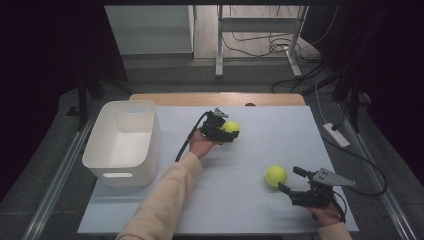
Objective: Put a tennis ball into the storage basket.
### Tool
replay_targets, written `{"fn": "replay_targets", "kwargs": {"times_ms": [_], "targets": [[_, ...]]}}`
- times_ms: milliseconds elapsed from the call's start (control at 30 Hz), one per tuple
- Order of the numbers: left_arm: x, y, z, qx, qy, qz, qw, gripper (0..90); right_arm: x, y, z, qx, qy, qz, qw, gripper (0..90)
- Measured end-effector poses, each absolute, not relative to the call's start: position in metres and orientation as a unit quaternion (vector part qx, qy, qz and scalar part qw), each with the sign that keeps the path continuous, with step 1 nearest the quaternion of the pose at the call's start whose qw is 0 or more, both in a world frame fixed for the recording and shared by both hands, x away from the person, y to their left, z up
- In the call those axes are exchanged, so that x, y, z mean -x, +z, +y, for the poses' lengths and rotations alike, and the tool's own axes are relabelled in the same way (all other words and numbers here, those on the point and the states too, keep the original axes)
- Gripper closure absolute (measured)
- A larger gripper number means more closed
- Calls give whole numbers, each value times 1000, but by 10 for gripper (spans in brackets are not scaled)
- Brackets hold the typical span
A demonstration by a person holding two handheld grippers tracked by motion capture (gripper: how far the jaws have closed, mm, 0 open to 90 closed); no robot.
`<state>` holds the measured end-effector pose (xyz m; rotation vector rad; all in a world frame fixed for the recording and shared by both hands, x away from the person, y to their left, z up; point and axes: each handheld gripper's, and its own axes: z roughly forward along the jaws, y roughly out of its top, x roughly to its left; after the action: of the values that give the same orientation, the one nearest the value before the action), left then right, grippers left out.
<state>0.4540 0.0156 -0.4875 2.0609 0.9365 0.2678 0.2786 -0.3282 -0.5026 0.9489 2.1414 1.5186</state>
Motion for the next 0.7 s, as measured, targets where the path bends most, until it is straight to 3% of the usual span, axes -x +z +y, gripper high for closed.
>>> {"fn": "replay_targets", "kwargs": {"times_ms": [700], "targets": [[-426, -469, 38, -805, 117, 368, 451, 275, -278, -503, -326, -333, 533, 758, 177, 117]]}}
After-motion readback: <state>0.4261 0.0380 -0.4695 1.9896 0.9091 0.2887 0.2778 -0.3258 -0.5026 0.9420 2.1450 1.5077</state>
